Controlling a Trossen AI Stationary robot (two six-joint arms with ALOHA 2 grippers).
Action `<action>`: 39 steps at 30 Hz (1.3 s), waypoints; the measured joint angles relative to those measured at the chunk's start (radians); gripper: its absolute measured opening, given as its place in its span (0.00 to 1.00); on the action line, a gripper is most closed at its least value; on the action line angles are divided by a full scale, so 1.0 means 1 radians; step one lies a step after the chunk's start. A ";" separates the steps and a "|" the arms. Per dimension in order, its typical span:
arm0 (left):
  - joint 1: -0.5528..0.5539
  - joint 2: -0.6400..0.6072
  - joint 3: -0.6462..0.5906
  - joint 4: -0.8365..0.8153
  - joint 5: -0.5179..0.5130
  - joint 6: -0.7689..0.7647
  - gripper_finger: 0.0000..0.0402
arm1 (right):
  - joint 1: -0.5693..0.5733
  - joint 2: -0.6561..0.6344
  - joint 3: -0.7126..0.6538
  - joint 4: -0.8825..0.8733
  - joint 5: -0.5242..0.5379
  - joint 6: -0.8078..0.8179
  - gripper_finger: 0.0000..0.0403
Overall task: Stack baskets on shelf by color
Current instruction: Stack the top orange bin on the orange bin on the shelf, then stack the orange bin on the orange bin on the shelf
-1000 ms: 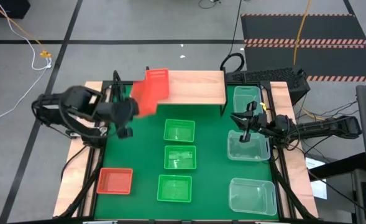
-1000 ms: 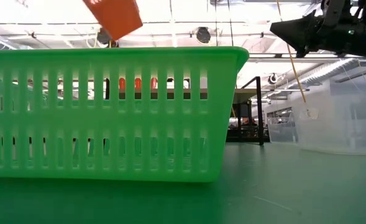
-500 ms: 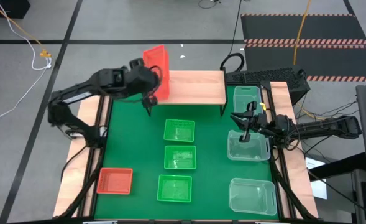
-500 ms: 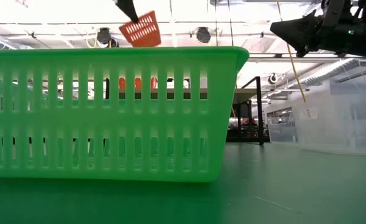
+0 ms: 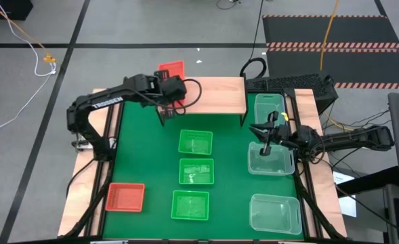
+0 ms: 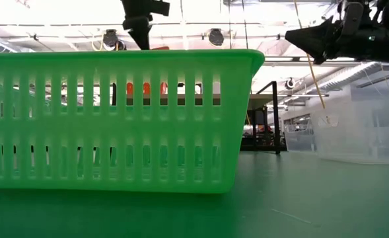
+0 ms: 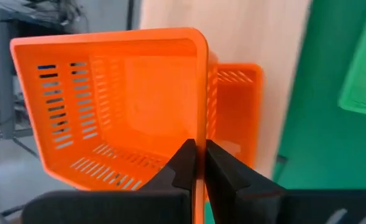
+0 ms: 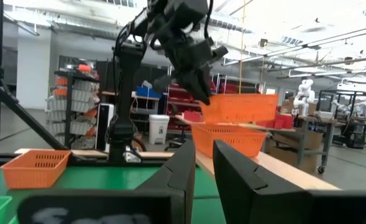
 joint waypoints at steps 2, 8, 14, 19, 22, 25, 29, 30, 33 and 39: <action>-0.004 0.000 0.000 -0.023 0.019 -0.030 0.04 | 0.000 0.000 0.000 -0.002 0.000 0.000 0.12; -0.004 0.001 0.000 -0.064 0.059 -0.076 0.05 | 0.000 0.000 0.000 0.011 0.000 0.001 0.12; -0.006 0.001 0.000 -0.060 0.059 -0.083 0.09 | 0.000 0.001 0.000 0.015 0.000 0.015 0.12; -0.006 0.001 0.000 -0.060 0.058 -0.081 0.10 | 0.000 0.001 0.000 0.033 0.000 0.015 0.12; -0.005 0.001 0.000 -0.060 0.057 -0.084 0.10 | 0.000 0.001 0.000 0.033 0.000 0.016 0.12; -0.001 0.001 0.000 -0.060 0.051 -0.098 0.11 | 0.000 0.001 0.000 0.033 0.000 0.016 0.12; 0.003 0.001 0.000 -0.059 0.046 -0.117 0.19 | 0.000 0.001 0.000 0.033 0.000 0.014 0.12; 0.002 0.001 0.000 -0.059 0.046 -0.119 0.23 | 0.000 0.001 0.000 0.034 0.000 0.012 0.12; 0.001 0.001 0.000 -0.059 0.034 -0.142 0.34 | 0.000 0.001 0.000 0.050 0.000 0.012 0.12; 0.002 0.001 0.000 -0.059 -0.119 -0.157 0.54 | 0.000 0.000 0.000 0.049 0.000 0.013 0.12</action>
